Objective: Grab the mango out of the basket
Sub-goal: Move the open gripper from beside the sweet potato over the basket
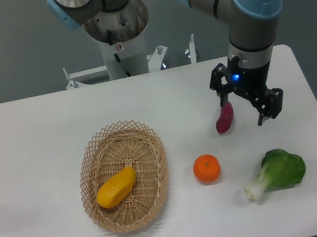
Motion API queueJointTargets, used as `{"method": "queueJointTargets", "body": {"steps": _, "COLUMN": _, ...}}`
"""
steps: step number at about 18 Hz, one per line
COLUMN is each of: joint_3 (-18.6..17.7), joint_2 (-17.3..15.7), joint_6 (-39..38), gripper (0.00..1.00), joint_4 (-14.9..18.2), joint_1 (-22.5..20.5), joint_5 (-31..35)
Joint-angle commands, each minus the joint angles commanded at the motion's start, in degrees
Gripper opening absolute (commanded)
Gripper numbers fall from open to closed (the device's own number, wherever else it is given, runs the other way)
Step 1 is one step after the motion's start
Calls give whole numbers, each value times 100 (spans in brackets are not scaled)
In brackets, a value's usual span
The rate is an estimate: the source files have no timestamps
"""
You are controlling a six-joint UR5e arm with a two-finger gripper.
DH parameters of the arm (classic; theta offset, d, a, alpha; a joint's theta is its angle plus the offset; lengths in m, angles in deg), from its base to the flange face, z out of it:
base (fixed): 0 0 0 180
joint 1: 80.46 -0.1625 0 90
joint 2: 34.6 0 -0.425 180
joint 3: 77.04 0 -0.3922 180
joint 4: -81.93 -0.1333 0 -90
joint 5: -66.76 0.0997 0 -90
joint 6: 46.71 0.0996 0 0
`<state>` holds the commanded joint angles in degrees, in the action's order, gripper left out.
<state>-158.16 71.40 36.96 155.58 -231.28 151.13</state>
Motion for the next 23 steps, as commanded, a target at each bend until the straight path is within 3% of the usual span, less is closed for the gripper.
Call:
{"method": "queueJointTargets", "body": {"steps": 7, "joint_3": -298, "joint_2": -158, "joint_6": -96, "gripper": 100, "joint_4": -44, "joint_1": 61, "joint_5": -61}}
{"method": "queueJointTargets", "body": {"steps": 13, "joint_3": -825, "joint_2": -465, "joint_6": -1036, "gripper": 100, "joint_4": -228, "joint_1": 342, "joint_5": -290}}
{"method": "queueJointTargets", "body": {"steps": 15, "joint_3": -1185, "joint_2": -545, "joint_6": -1448, "gripper": 100, "joint_4": -578, "joint_1": 544, "joint_5": -290}}
{"method": "queueJointTargets", "body": {"steps": 19, "joint_3": -1871, "joint_2": -528, "joint_6": -2485, "gripper": 100, "joint_4": -1589, "joint_1": 1098, "joint_5": -264}}
{"method": "queueJointTargets", "body": {"steps": 23, "joint_3": -2092, "joint_2": -274, "joint_6": -3137, "gripper": 100, "joint_4": -1836, "joint_1": 1581, "joint_5": -264}}
